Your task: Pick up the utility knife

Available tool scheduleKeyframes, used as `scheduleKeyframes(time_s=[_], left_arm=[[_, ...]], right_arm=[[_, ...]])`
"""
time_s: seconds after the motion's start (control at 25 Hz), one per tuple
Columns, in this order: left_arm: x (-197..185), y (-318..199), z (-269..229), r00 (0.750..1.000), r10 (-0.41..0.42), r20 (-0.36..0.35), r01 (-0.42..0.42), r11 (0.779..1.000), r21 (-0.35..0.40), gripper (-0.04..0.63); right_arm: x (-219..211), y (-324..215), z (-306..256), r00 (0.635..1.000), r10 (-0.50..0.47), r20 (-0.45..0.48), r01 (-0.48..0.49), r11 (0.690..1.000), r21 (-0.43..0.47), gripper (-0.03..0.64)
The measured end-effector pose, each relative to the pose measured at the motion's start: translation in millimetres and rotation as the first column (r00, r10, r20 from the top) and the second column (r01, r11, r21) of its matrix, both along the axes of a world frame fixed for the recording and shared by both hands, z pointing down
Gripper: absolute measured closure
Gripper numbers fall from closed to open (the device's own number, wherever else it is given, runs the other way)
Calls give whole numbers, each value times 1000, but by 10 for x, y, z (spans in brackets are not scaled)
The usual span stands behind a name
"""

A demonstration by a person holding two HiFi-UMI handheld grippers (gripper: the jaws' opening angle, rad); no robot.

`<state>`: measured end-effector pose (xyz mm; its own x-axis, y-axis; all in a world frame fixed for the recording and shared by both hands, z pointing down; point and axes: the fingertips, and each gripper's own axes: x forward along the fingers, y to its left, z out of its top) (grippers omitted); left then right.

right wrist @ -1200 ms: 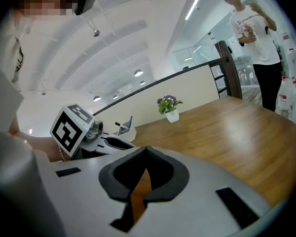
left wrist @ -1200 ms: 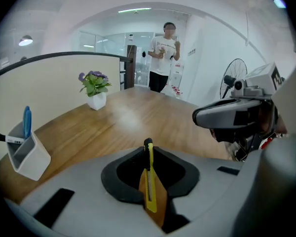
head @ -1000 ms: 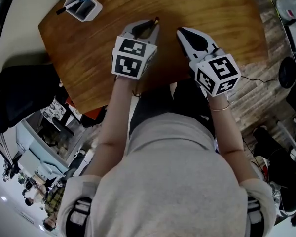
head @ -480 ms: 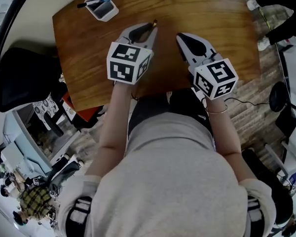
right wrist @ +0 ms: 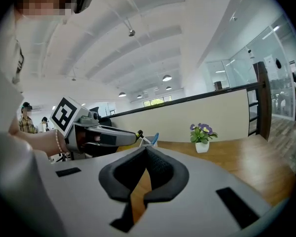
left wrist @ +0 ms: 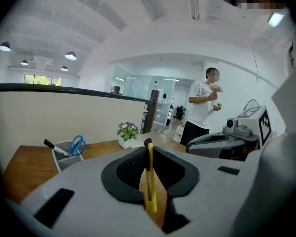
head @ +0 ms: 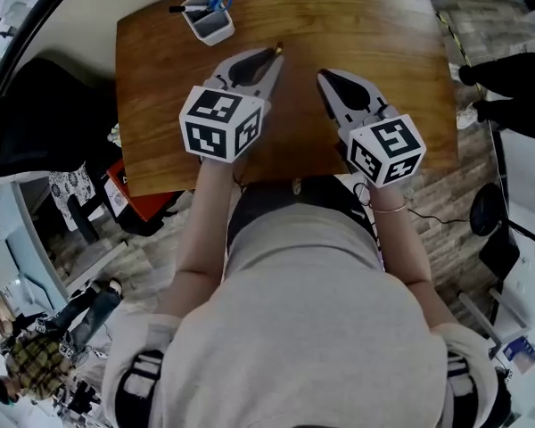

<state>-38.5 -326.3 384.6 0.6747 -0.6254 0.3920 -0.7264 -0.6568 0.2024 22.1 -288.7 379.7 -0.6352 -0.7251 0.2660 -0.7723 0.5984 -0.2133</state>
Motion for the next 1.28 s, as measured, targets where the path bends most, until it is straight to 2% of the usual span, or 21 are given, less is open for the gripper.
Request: scheduleKeyframes(time_s=[0.24, 0.52, 1.0, 1.28], left_arm=[[-95, 57, -258, 996, -41, -78, 47, 996, 77, 528], [-117, 214, -395, 991, -33, -128, 50, 991, 128, 528], [-153, 432, -384, 983, -22, -180, 44, 992, 116, 525], [-163, 491, -304, 985, -25, -170, 43, 994, 98, 526]], right_arm=[[-147, 37, -174, 998, -54, -15, 54, 998, 37, 606], [-261, 47, -311, 997, -74, -3, 74, 995, 73, 606], [-333, 124, -437, 997, -76, 18, 74, 992, 103, 606], [-355, 180, -374, 996, -86, 15, 84, 993, 87, 606]])
